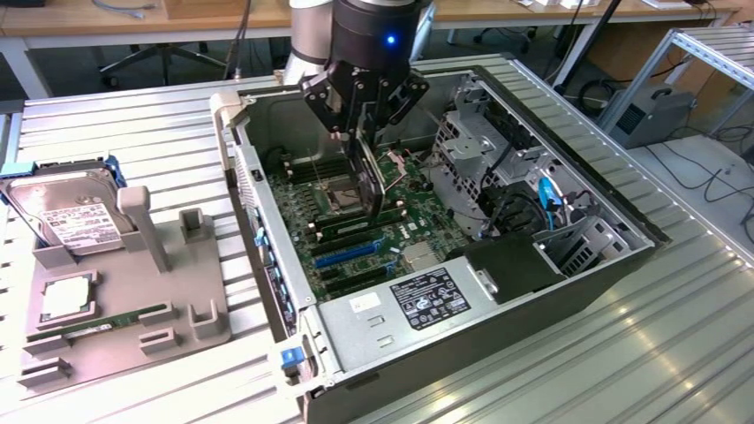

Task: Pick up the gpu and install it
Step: 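Pick up the gpu and move the gpu toward the slot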

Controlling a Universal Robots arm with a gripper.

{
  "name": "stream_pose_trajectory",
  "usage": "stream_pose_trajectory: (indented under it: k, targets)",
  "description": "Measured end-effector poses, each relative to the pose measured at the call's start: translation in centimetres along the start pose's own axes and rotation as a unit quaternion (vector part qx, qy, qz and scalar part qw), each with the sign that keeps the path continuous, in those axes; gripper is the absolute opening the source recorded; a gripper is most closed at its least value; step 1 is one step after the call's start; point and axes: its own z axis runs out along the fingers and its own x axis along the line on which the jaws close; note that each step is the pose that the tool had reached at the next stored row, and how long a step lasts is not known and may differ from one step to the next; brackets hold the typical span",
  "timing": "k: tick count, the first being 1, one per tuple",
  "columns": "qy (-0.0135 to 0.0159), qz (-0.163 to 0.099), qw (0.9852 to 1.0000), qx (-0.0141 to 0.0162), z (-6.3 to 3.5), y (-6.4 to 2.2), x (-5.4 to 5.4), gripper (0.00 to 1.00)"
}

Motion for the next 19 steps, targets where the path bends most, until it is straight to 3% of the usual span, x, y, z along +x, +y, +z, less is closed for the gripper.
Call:
stream_pose_trajectory:
  k: [19]
  targets:
    - [0.0,0.0,1.0,0.0,0.36,0.06,-0.91,0.27]
